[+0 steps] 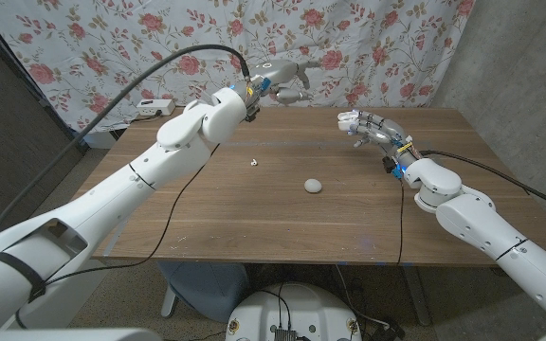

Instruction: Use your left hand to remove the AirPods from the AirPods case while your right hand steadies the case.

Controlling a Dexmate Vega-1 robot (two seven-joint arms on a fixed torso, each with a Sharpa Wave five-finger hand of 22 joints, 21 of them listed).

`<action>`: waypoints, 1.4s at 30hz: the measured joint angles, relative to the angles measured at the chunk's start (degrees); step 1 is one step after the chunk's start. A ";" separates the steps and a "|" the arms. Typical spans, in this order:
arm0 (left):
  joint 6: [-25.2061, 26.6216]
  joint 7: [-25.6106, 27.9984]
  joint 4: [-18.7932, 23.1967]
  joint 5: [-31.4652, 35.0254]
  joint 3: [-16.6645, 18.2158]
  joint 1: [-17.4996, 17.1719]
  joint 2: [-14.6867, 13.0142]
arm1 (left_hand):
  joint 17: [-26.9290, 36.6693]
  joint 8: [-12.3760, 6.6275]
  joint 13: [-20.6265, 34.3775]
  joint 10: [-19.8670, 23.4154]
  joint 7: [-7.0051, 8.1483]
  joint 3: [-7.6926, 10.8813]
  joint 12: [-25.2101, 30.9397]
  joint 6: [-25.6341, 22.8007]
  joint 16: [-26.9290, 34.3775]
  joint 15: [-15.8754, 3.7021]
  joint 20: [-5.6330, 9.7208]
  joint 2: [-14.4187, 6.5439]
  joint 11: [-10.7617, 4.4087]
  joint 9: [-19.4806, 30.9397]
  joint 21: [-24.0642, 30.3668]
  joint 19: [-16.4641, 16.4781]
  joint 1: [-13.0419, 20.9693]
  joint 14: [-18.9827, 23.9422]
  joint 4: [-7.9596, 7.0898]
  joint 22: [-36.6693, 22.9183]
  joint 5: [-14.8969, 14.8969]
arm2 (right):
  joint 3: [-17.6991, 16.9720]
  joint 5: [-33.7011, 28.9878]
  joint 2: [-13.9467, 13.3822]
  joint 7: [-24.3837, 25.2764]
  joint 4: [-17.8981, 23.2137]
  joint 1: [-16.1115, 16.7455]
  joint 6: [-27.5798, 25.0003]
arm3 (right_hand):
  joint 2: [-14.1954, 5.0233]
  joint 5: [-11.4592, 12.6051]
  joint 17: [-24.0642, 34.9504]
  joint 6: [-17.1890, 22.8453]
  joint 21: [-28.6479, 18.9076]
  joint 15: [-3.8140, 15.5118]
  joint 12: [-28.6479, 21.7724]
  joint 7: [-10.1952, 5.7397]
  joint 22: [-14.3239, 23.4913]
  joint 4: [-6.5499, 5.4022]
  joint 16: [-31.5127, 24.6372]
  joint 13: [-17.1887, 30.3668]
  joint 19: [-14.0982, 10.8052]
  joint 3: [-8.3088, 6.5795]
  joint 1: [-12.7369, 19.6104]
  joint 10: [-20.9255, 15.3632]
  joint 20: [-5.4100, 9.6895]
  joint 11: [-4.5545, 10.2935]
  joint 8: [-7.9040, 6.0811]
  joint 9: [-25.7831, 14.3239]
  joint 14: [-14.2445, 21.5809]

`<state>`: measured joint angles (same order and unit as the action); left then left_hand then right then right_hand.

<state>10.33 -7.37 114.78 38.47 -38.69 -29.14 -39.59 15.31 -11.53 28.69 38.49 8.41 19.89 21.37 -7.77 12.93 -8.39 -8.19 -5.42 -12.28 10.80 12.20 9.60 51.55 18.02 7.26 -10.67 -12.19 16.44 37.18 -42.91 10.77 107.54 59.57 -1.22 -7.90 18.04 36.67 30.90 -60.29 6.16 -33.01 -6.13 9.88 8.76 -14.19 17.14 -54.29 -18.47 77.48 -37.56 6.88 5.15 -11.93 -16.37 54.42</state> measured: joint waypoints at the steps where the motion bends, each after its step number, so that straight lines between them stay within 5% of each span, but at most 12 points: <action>1: 0.00 0.00 -0.01 0.00 -0.07 0.09 0.05 | -0.12 0.00 -0.03 0.00 -0.01 0.00 -0.20 0.01 0.00 0.00 -0.21 0.00 0.00 0.00 0.00 -0.21 0.00 0.00 0.00 0.00 0.00 | 0.01 -0.04 0.00 0.01 0.02 0.00 0.00 | -0.05 0.07 0.00 0.00 0.00 -0.01 0.00 0.00 0.00 0.00 0.00 0.00 0.00 0.00 -0.06 0.00 0.00 0.00 0.00 0.00 0.01; 42: -6.81 -5.72 -3.92 0.96 -2.25 4.15 1.79 | -1.49 0.31 -1.35 0.08 0.71 -0.71 -3.03 1.13 -0.01 0.08 -0.20 1.29 -0.09 -0.15 0.00 -1.02 -0.67 -1.79 1.34 -0.01 0.00 | 0.09 -1.04 0.17 -0.67 0.66 -0.62 0.26 | 0.11 0.25 0.13 0.20 -0.66 0.01 0.00 0.21 0.00 0.00 0.21 -0.02 0.00 0.00 -0.36 0.00 0.00 0.00 0.00 0.00 -0.01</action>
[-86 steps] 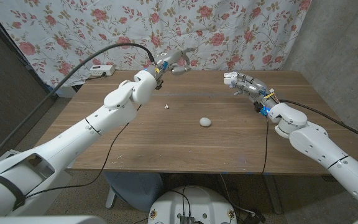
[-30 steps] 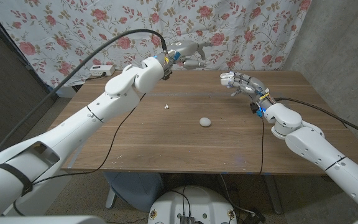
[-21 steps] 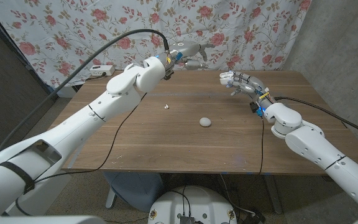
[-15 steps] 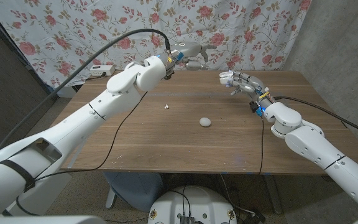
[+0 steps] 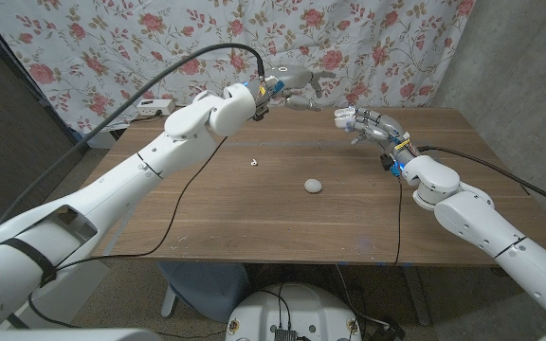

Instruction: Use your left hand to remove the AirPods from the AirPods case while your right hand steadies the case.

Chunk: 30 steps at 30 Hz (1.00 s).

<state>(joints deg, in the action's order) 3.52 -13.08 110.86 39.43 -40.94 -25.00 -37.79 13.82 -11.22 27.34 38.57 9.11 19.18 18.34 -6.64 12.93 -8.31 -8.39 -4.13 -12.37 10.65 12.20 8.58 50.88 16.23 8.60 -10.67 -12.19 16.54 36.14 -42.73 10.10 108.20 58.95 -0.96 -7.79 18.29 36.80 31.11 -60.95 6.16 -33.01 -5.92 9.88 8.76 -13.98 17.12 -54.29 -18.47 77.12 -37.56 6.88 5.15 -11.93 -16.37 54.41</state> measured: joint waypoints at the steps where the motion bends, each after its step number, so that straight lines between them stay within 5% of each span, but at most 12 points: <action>1: -0.25 -0.12 -0.12 -0.09 -0.04 0.07 0.10 | 0.00 0.00 0.00 0.00 0.00 0.00 0.00 0.00 0.00 0.00 0.00 0.00 0.00 0.00 0.00 0.00 0.00 0.00 0.00 0.00 0.00 | -0.03 0.00 0.00 -0.02 0.00 0.00 0.02 | 0.00 0.00 -0.04 0.00 0.00 0.00 0.00 0.00 0.00 0.00 0.00 0.00 0.00 0.00 0.00 0.00 0.00 0.00 0.00 0.00 0.00; 16: -1.11 0.54 -1.43 0.15 -0.69 0.40 1.40 | -0.27 0.00 0.00 0.01 -0.20 -0.25 -0.44 1.03 0.00 0.02 0.00 0.00 -0.02 0.01 0.00 0.00 0.00 0.02 -0.25 0.00 0.00 | -0.40 0.45 0.02 -0.23 0.39 0.46 0.43 | -0.08 0.18 -0.18 0.00 0.00 0.01 0.00 0.00 0.00 0.00 -0.01 0.00 0.00 0.00 0.11 0.00 0.00 0.00 0.00 0.00 -0.01; 22: -0.88 1.36 -1.74 0.82 -1.03 0.14 1.86 | -0.53 1.32 0.01 0.54 -1.01 -0.48 -0.98 7.26 0.44 0.02 0.00 0.00 0.08 0.01 0.00 0.01 0.00 0.02 0.00 0.00 0.33 | -0.41 0.50 0.07 -0.24 0.55 0.55 0.50 | -0.08 0.19 -0.17 0.00 0.00 0.09 0.00 0.00 0.00 0.00 -0.01 0.00 0.00 0.00 0.11 0.00 0.00 0.00 0.00 0.00 -0.09; 30: -0.55 1.49 -1.94 1.08 -1.41 0.03 2.30 | -0.80 1.32 0.01 0.84 -1.23 -0.21 -1.19 7.58 0.66 -0.11 0.00 -0.47 -0.22 0.01 0.00 0.01 0.47 0.16 0.26 0.00 0.33 | -0.40 0.28 0.12 -0.10 0.79 0.62 0.53 | -0.08 0.18 -0.16 0.00 0.00 -0.10 0.00 0.00 0.00 0.00 -0.01 0.00 0.00 0.00 0.11 0.00 0.00 0.00 0.00 0.00 0.10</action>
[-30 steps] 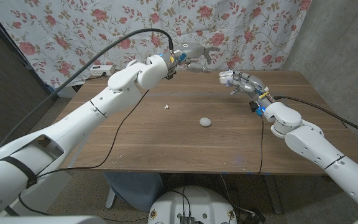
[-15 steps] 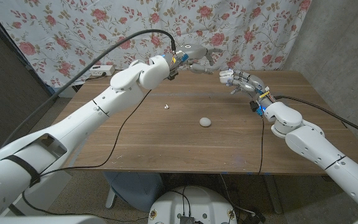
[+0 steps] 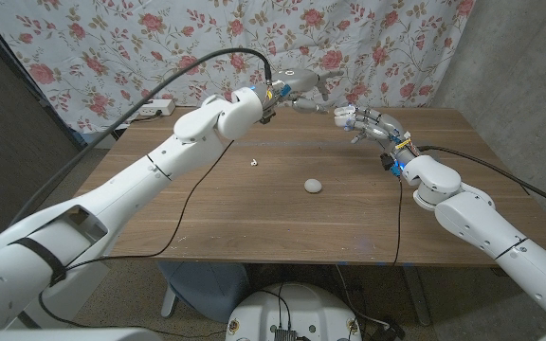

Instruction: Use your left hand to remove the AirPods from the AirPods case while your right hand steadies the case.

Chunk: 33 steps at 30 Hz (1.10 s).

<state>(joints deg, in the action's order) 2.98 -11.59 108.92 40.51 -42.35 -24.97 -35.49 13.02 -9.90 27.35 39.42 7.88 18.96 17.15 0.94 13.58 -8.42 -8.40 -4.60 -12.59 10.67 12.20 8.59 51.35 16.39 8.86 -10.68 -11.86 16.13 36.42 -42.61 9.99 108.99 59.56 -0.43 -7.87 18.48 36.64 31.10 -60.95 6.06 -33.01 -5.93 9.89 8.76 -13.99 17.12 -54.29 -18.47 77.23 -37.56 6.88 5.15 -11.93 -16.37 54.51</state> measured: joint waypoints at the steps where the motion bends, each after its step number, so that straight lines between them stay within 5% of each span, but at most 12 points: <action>1: 0.01 0.00 -0.01 0.00 -0.02 0.00 0.02 | 0.00 0.00 0.00 0.12 0.00 0.00 0.00 0.00 0.00 -0.09 0.00 0.00 0.12 0.00 0.00 0.00 0.00 0.09 0.00 0.00 0.00 | 0.00 0.00 0.01 0.00 0.01 0.01 0.00 | 0.00 0.00 0.00 0.00 0.00 0.00 0.00 0.00 0.00 0.00 0.00 0.00 0.00 0.00 0.00 0.00 0.00 0.00 0.00 0.00 0.00; 33: 0.98 1.55 -0.06 1.30 -1.52 -0.58 2.17 | -0.25 -0.70 0.15 0.19 0.00 -0.16 -0.46 -0.01 0.22 -0.08 0.00 -0.24 0.21 0.01 0.00 0.00 0.24 0.09 0.15 0.00 -0.01 | 0.60 -2.42 0.21 2.78 1.50 0.32 -1.16 | 0.01 0.31 -0.01 0.22 -0.51 0.10 0.00 0.21 0.00 0.31 -0.02 0.00 0.00 0.32 0.01 -0.01 0.00 0.00 0.00 0.00 -0.10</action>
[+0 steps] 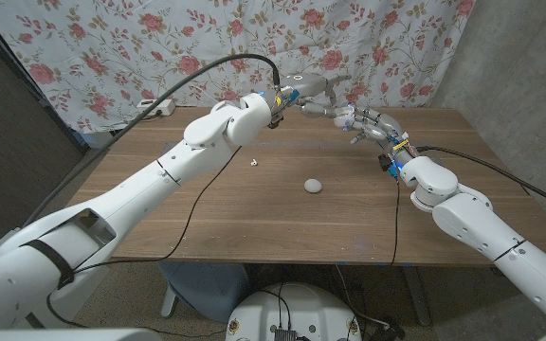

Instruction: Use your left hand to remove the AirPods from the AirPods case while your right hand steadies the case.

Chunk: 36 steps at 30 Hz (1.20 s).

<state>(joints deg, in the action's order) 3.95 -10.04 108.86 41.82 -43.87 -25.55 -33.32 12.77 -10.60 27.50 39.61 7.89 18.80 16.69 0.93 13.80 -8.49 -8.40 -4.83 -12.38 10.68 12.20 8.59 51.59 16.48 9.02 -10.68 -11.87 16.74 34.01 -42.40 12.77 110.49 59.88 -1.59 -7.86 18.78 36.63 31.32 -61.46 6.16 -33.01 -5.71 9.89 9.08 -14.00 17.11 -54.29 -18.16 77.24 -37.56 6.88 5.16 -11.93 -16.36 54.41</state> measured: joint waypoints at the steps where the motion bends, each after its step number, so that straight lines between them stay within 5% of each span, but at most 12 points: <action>1: 0.02 0.06 0.00 0.00 0.00 0.00 0.07 | 0.00 0.00 0.01 0.00 0.00 0.00 -0.18 0.00 0.00 0.00 0.00 0.00 0.00 0.00 0.00 0.00 0.00 0.00 0.00 0.00 0.00 | 0.06 -0.07 0.02 0.07 0.01 -0.02 -0.07 | 0.00 0.00 0.00 0.00 0.00 0.00 0.00 0.00 0.00 0.00 0.00 0.00 0.00 0.00 0.00 0.00 0.00 0.00 0.00 0.00 0.00; 36: 2.66 0.03 -0.16 2.72 -2.00 0.37 2.54 | -0.26 0.02 0.00 0.20 -0.90 0.00 -0.63 1.17 0.00 0.01 0.00 0.08 0.21 0.00 0.00 0.00 0.53 0.00 -0.01 0.00 -0.01 | 0.63 -5.77 1.32 4.03 1.76 1.05 1.19 | 0.17 0.11 0.00 0.31 -0.27 -0.10 0.00 0.30 0.00 0.00 0.03 -0.01 0.00 0.00 0.12 -0.31 0.00 -0.09 0.00 0.01 0.10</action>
<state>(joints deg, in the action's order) 6.62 -10.02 108.69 44.54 -45.87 -25.18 -30.79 12.51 -10.59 27.50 39.82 6.99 18.80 16.07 2.10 13.80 -8.49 -8.40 -4.75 -12.17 10.68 12.20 8.59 52.11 16.48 9.01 -10.68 -11.88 17.36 28.23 -41.08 16.80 112.25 60.94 -0.40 -7.70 18.89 36.62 31.63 -61.73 6.06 -33.01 -5.41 9.89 9.08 -13.97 17.11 -54.29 -18.16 77.36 -37.87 6.88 5.06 -11.93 -16.36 54.51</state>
